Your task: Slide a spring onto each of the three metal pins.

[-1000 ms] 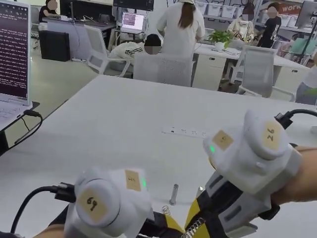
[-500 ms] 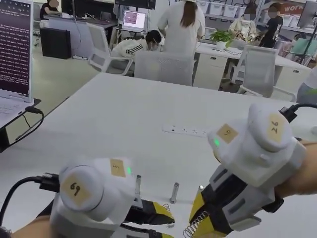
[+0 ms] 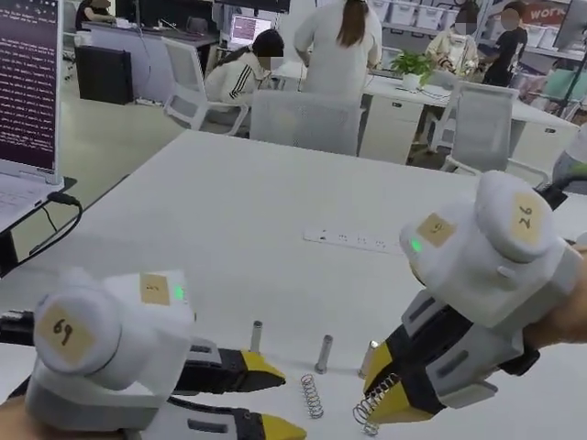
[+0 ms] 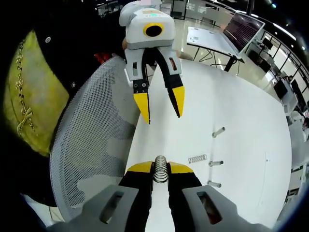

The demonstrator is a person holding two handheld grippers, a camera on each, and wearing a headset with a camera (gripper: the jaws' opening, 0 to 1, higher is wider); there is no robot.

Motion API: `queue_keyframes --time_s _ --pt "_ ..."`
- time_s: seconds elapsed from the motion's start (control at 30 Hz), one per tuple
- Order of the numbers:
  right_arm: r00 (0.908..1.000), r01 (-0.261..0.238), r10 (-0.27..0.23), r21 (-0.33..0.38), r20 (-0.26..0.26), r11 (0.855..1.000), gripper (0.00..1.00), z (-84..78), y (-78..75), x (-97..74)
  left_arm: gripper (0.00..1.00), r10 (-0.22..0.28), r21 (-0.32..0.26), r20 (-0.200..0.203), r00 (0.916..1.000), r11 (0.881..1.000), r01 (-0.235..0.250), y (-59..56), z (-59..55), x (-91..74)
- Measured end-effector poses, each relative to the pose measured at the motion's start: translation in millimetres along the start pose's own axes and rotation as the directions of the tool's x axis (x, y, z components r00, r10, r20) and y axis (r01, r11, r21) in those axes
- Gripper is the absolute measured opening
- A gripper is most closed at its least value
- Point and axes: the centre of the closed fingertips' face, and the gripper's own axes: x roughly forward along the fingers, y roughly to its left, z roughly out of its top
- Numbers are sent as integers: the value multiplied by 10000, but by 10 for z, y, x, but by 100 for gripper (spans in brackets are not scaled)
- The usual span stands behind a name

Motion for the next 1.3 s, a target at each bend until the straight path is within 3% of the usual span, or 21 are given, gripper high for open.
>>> queue_keyframes --time_s 0.33,0.67,0.8,1.3 --pt "9994 180 -188 -266 -294 9995 8 55 -195 -66 25 461 -308 99 9989 9985 -458 35 -66 -107" --pt "9978 419 -447 -549 -495 9976 8 176 -539 -96 25 677 -474 146 9976 9966 -670 51 -91 -160" --pt "9961 508 -557 -715 -687 9961 8 236 -713 -66 25 775 -531 150 9969 9956 -766 61 -103 -184" --pt "9878 390 -567 -1218 -1448 9918 8 386 -1120 206 24 1018 -769 199 9946 9920 -1000 93 -177 -225"
